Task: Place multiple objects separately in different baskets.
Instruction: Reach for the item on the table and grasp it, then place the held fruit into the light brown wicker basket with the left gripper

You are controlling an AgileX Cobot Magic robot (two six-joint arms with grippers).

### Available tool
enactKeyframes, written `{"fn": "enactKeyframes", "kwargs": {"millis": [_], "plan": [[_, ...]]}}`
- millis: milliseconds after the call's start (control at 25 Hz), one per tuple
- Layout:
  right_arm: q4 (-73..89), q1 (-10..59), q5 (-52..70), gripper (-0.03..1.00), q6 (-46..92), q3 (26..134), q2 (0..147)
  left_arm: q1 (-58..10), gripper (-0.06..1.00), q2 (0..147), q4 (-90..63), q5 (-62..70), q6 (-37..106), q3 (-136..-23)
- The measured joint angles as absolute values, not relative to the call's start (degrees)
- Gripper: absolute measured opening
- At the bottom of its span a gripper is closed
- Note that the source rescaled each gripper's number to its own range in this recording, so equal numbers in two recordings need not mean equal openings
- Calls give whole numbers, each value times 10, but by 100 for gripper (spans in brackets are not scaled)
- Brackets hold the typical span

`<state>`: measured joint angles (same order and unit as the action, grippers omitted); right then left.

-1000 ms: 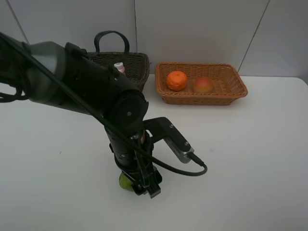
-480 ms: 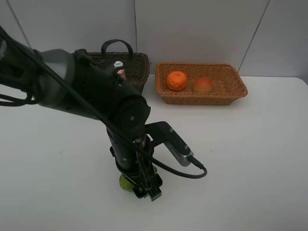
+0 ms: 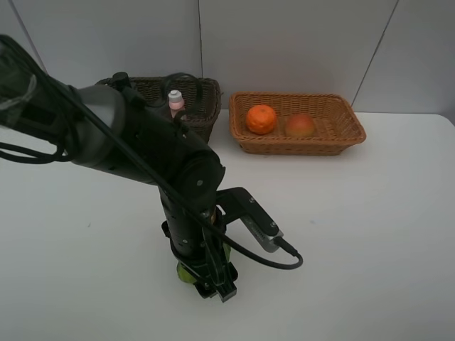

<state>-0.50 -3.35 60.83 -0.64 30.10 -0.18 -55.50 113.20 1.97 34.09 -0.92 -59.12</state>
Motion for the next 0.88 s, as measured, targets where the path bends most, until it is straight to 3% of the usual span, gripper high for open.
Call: {"fn": "enactKeyframes", "kwargs": {"millis": [160, 320, 880], "plan": [[-5, -33, 608, 97, -6, 301, -2, -555, 96, 1132, 20, 340, -9, -591], [-5, -33, 608, 97, -6, 301, -2, -555, 80, 1132, 20, 339, -9, -591], [-5, -33, 608, 97, -6, 301, -2, -555, 80, 1132, 20, 339, -9, -591]]}}
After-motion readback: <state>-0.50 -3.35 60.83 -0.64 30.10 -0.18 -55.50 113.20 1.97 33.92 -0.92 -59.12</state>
